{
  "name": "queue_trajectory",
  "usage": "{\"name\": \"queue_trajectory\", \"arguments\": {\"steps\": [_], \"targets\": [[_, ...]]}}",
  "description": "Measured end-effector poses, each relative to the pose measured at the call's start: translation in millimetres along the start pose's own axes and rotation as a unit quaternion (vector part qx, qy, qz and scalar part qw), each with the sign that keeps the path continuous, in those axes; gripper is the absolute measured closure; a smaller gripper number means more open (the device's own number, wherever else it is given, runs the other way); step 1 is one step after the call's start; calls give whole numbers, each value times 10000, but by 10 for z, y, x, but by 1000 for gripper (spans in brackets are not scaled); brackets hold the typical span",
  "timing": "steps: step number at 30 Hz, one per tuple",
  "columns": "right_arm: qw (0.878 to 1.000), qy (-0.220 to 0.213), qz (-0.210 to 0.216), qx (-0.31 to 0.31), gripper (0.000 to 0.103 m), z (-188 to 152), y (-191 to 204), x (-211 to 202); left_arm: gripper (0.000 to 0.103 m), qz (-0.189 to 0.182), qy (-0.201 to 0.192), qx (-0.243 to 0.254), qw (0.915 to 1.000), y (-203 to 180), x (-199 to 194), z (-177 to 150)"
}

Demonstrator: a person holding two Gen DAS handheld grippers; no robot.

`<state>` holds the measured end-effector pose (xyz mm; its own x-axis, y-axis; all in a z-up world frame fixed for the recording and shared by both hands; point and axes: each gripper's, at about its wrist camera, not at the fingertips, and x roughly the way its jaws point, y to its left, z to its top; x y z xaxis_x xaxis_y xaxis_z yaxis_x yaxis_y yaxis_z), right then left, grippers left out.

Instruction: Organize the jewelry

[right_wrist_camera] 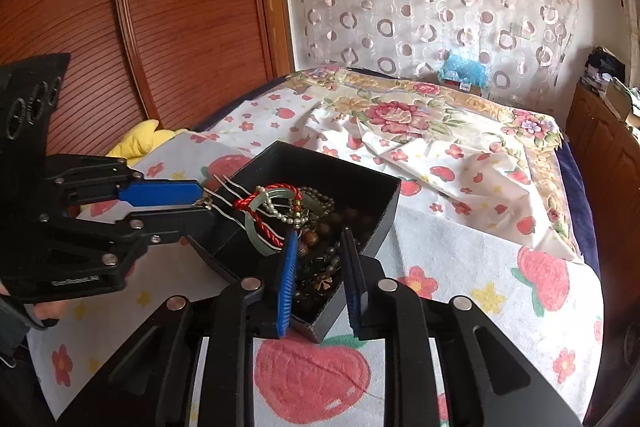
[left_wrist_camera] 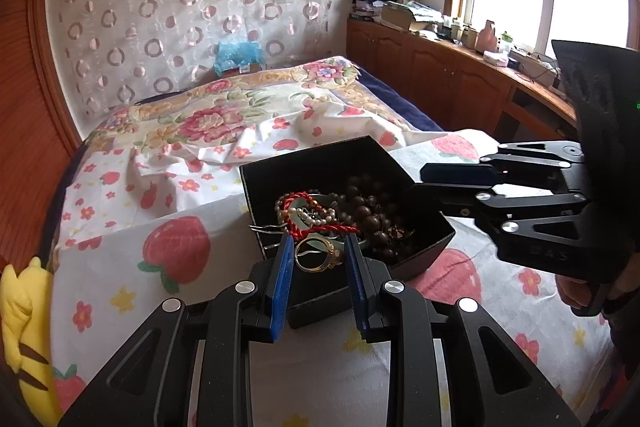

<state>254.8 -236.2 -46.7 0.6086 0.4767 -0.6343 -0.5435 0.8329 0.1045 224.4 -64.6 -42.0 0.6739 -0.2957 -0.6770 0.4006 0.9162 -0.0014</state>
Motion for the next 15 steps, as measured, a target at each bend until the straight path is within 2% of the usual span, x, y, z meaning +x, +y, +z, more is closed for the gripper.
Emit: {"name": "queue_trajectory", "arguments": {"steps": [3, 5, 10, 13, 15], "targets": [[10000, -16, -35, 43, 79, -35, -29, -36, 78, 68, 39, 11, 10000, -1, 55, 4], [9999, -14, -86, 64, 79, -76, -37, -67, 66, 112, 78, -9, 9999, 5, 70, -6], [9995, -55, -249, 200, 79, -220, -36, -179, 60, 174, 65, -120, 9998, 23, -10, -66], [9987, -117, -389, 296, 79, -298, -14, -253, 46, 234, 7, -158, 9996, 17, -99, -111], [9980, -159, -475, 376, 79, -355, 5, -312, 41, 280, -46, -205, 9994, 20, -190, -153]]}}
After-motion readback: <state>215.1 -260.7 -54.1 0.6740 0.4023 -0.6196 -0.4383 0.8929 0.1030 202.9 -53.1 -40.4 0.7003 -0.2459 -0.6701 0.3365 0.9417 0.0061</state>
